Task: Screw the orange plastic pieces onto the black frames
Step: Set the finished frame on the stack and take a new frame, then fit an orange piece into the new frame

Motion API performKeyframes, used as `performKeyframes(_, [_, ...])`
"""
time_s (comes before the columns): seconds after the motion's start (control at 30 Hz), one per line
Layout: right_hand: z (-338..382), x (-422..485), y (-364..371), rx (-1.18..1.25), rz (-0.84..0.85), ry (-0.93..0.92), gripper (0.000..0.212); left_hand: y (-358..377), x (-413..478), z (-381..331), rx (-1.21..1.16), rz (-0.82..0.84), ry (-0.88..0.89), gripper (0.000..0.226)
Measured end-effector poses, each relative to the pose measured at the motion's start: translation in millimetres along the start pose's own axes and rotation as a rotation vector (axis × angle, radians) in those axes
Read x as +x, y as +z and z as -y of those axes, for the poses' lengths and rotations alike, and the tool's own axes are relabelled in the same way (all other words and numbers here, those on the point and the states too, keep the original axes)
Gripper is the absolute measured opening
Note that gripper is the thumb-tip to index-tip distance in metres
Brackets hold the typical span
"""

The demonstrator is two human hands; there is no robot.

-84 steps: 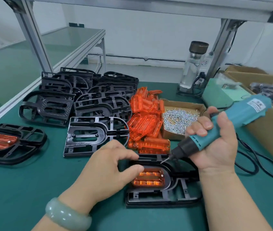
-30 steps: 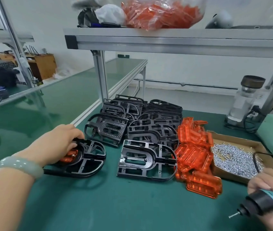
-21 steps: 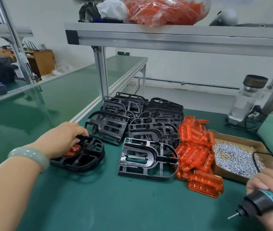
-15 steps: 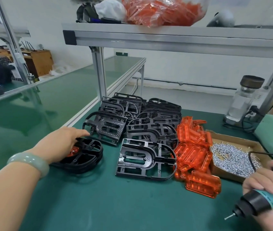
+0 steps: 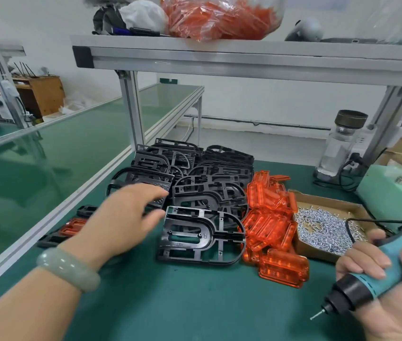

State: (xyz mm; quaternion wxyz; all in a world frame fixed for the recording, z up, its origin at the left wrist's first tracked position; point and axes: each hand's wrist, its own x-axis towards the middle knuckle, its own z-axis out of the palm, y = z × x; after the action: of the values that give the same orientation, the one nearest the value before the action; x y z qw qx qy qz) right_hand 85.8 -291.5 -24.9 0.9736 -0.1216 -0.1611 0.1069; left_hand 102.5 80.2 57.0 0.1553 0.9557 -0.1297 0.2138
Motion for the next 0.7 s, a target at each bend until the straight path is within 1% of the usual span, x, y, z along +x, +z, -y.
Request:
performKeyframes(0.07, [5.1,6.4,-1.5,-0.009,0.028,-0.011,0.056,17.4,0.1,-17.0,-0.037,0.149,0.065,0.058])
performKeyframes(0.13, [3.4,6.5,-4.2,0.020,0.056,-0.039,0.054,35.0,0.9,-27.6,-0.038,0.274,0.091,0.080])
performKeyframes(0.2, [5.0,2.0,-4.8,0.069,0.007,-0.052,0.046,50.6,2.5,-35.3,0.029,0.358,0.120,0.100])
performKeyframes(0.23, [7.1,3.3,-1.1,0.071,-0.017,-0.079,0.039,57.0,3.4,-37.8,0.066,0.387,0.131,0.107])
performKeyframes(0.3, [7.8,3.2,8.0,-0.029,-0.112,-0.173,0.024,68.3,5.3,-40.0,0.114,0.428,0.135,0.116])
performKeyframes(0.33, [8.8,2.4,11.4,-0.115,-0.174,-0.222,0.022,72.7,6.2,-40.4,0.124,0.434,0.135,0.117])
performKeyframes(0.4, [7.6,2.0,16.6,-0.217,-0.247,-0.267,0.034,78.1,8.1,-40.4,0.129,0.423,0.137,0.113])
performKeyframes(0.47, [6.0,3.0,19.0,-0.195,-0.254,-0.280,0.048,78.8,10.3,-40.9,0.136,0.393,0.157,0.107])
performKeyframes(0.5, [6.7,2.8,19.1,-0.188,-0.257,-0.276,0.052,77.5,10.8,-42.0,0.136,0.379,0.166,0.105])
performKeyframes(0.63, [10.1,2.8,21.3,-0.179,-0.249,-0.261,0.057,70.1,4.7,-54.6,0.086,0.339,0.178,0.108])
performKeyframes(0.7, [10.7,2.7,22.5,-0.173,-0.245,-0.255,0.057,67.5,-3.4,-66.8,0.036,0.366,0.189,0.110])
